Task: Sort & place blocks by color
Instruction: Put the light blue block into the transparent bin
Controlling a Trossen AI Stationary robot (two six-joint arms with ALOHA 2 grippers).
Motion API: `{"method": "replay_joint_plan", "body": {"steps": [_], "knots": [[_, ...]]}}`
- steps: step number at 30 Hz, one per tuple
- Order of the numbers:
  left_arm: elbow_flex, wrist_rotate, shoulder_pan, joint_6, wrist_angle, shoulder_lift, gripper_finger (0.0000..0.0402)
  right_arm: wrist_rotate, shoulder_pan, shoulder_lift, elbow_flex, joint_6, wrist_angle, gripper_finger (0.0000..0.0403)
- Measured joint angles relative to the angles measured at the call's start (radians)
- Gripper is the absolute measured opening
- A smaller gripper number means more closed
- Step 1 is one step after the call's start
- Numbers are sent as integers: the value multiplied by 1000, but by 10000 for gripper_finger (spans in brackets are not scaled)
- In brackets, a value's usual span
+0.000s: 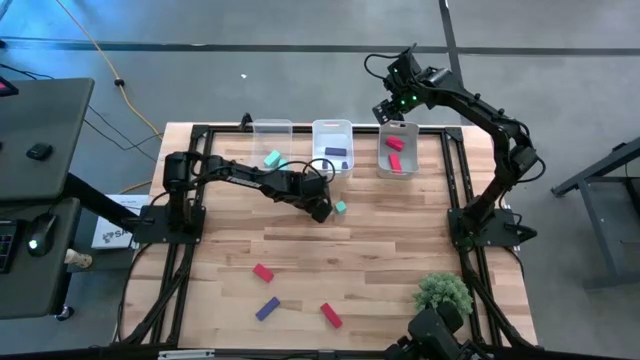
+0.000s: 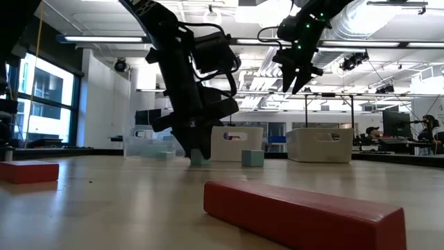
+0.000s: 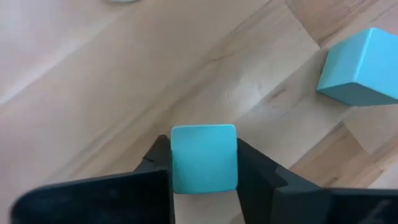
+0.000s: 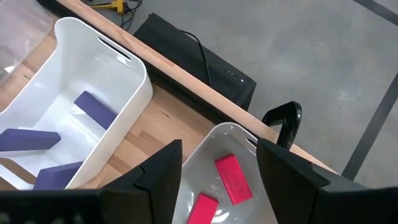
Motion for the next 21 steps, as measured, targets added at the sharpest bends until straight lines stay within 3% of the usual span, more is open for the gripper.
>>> {"method": "replay_joint_plan", "body": {"steps": [7, 21], "knots": [[0, 78, -1, 56, 24, -8, 8, 0, 0, 0, 0, 7, 0, 197], [-2, 115, 54, 235, -31, -172, 6, -3, 46, 0, 0, 71, -50, 197]]}}
